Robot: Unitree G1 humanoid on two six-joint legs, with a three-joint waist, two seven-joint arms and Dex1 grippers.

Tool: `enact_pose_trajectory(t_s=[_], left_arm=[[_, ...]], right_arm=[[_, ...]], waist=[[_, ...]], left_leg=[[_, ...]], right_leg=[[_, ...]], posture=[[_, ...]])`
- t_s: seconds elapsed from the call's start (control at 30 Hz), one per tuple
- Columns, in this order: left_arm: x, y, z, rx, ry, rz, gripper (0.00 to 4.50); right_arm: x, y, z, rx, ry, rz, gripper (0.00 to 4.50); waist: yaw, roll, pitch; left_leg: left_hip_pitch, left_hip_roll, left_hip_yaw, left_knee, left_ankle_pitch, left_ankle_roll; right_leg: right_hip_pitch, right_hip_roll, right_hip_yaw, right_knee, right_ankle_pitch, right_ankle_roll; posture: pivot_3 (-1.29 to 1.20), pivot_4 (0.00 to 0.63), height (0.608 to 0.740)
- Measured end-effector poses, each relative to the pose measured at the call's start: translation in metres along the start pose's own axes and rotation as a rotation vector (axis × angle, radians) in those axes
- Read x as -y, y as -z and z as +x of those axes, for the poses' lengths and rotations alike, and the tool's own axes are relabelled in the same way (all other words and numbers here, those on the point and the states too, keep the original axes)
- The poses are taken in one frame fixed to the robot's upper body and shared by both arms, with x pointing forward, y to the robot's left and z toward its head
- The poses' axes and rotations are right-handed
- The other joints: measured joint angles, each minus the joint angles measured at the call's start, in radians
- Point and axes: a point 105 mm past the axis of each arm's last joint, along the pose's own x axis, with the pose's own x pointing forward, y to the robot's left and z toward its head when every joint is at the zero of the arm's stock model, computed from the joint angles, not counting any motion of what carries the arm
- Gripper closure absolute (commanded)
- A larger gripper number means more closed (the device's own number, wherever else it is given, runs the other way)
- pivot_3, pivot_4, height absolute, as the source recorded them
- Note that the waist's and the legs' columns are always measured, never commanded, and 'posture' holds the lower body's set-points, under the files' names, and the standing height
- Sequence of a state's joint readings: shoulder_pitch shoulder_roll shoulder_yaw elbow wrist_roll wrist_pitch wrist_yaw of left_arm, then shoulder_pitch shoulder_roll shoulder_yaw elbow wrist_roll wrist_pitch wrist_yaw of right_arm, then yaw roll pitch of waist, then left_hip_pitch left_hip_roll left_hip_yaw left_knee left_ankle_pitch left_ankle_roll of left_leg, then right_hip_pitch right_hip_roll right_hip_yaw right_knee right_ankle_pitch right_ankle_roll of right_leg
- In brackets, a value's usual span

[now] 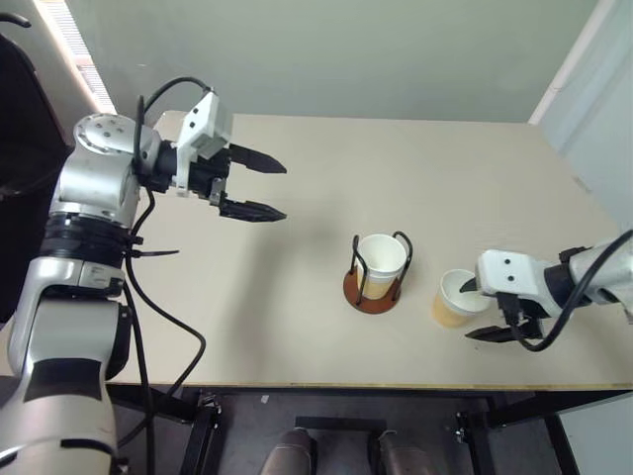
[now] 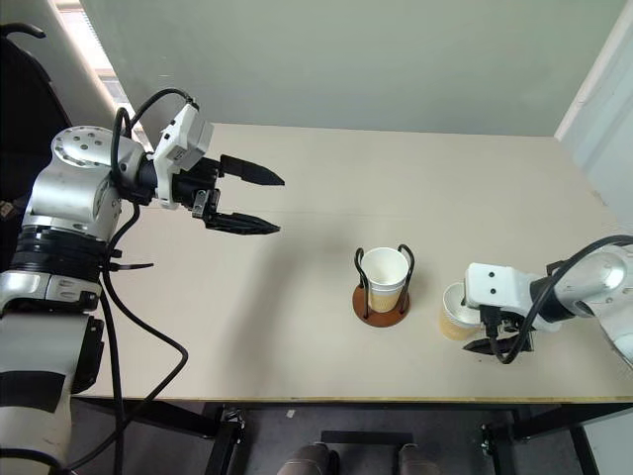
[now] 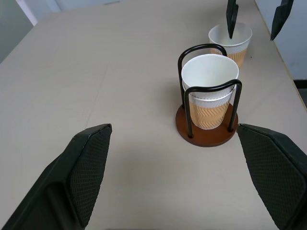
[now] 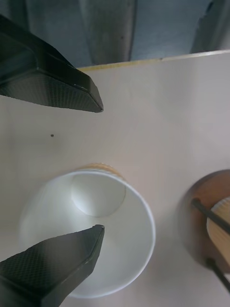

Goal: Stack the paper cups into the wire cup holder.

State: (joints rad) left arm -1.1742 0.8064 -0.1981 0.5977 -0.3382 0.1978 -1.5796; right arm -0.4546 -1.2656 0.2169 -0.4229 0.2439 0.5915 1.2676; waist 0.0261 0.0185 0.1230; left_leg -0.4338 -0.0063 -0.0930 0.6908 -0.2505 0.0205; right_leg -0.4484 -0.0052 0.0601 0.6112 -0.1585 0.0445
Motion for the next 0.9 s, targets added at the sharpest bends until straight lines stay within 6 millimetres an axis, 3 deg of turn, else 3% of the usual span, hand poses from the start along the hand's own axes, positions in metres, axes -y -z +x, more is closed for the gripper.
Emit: enact_pose_trajectory(t_s=[0.03, 0.13, 0.47, 0.7, 0.9], left_arm=[[0.0, 0.0, 0.001, 0.0, 0.001, 0.001, 0.02], [0.0, 0.001, 0.002, -0.005, 0.002, 0.003, 0.0], [0.0, 0.0, 0.005, -0.006, 0.007, 0.017, 0.0], [0.0, -0.001, 0.003, -0.012, 0.004, 0.027, 0.0], [0.007, -0.005, 0.001, -0.008, 0.022, 0.052, 0.0]], right_arm=[[0.001, 0.001, 0.001, -0.007, -0.001, -0.008, 0.61], [0.005, 0.004, 0.006, -0.037, 0.0, -0.037, 1.17], [0.004, 0.006, 0.017, -0.057, -0.051, -0.089, 4.49], [0.003, 0.0, 0.01, -0.039, -0.093, -0.085, 4.49], [0.05, -0.045, -0.058, 0.02, 0.1, -0.174, 4.49]], waist=[[0.0, 0.0, 0.0], [-0.001, 0.0, 0.0], [-0.002, 0.0, 0.0], [-0.003, 0.0, 0.0], [-0.011, 0.0, 0.0]], left_leg=[[0.0, 0.0, 0.0, 0.0, 0.0, 0.0], [0.0, 0.0, 0.0, 0.0, 0.0, 0.0], [0.0, 0.0, 0.0, -0.001, 0.0, 0.0], [0.0, 0.0, 0.0, -0.001, 0.0, 0.0], [0.0, 0.0, 0.0, -0.004, 0.0, 0.0]], right_leg=[[0.0, 0.0, 0.0, 0.0, 0.0, 0.0], [0.0, 0.0, 0.0, 0.0, 0.0, 0.0], [0.0, 0.0, 0.0, -0.001, 0.0, 0.0], [-0.001, 0.0, 0.0, -0.001, 0.0, -0.001], [-0.002, 0.0, 0.0, -0.001, 0.0, -0.004]], posture=[[0.0, 0.15, 0.74], [0.0, 0.15, 0.74], [0.0, 0.15, 0.74], [0.0, 0.15, 0.74], [0.0, 0.15, 0.74]])
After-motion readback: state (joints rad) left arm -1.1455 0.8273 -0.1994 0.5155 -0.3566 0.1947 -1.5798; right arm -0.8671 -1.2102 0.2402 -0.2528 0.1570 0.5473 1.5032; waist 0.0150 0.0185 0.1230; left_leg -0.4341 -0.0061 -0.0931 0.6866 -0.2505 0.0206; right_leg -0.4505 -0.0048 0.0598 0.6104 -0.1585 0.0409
